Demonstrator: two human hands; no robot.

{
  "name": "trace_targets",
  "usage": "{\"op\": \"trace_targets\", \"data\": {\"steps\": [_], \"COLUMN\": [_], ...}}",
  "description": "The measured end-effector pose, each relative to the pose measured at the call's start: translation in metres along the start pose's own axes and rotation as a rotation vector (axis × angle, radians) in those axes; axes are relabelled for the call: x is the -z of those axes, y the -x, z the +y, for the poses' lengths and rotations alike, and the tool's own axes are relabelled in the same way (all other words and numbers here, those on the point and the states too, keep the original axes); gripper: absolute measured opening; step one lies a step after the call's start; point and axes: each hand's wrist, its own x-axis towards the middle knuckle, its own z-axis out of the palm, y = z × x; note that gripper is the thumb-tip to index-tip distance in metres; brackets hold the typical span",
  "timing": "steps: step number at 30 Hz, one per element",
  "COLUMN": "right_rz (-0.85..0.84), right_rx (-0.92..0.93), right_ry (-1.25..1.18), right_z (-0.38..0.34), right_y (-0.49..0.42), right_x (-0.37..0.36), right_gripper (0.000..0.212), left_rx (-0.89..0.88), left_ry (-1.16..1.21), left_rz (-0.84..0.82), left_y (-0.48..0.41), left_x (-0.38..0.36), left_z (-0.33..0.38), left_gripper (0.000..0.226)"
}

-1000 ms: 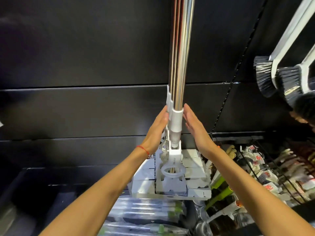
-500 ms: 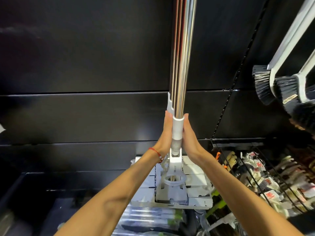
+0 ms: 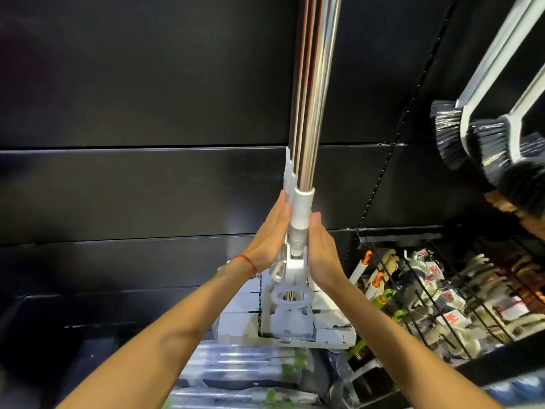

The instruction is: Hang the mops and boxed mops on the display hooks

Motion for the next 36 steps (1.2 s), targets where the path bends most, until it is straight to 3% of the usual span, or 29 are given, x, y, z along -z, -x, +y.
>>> {"op": "trace_targets", "data": {"steps": [2,4,8,12,16,25,33,36], "right_rz": [0.132,0.214,0.189,0.164,0.111,-0.081,-0.237,-0.240], "right_rx": [0.090,0.088,0.090,0.073,0.039,0.053,0.020,0.053], "right_ry": [0.113,0.231,0.336,0.354,0.371,0.429,0.236,0.282], "right_z": [0.012,0.031,0.063,0.062,0.074,0.074,0.051,0.057], "right_y": [0.018,0.032,0.062,0.084,0.081,0.080,0.082,0.079], "right_x": [-0.005,-0.013,-0.030,-0.035,-0.027,-0.005,0.014,0.021], "right_gripper": [0.036,0.033,0.022,0.051,0.050,0.058,0.061,0.071], "left_rx": [-0.009,0.027,0.082,-0.008,-0.039,0.034,0.100,0.102], "left_ry": [-0.069,-0.173,-0.371,-0.377,-0.413,-0.450,-0.465,-0.484], "left_rz": [-0.007,0.001,-0.096,-0.228,-0.354,-0.319,-0.227,-0.203], "left_y": [0.014,0.029,0.061,0.073,0.070,0.082,0.093,0.093], "left_x": [0.009,0.021,0.048,0.054,0.035,0.017,-0.009,-0.019], "left_z": [-0.014,-0.037,-0.080,-0.102,-0.107,-0.111,-0.088,-0.084], "left_gripper": [0.048,0.054,0.055,0.052,0.057,0.079,0.094,0.099]}}
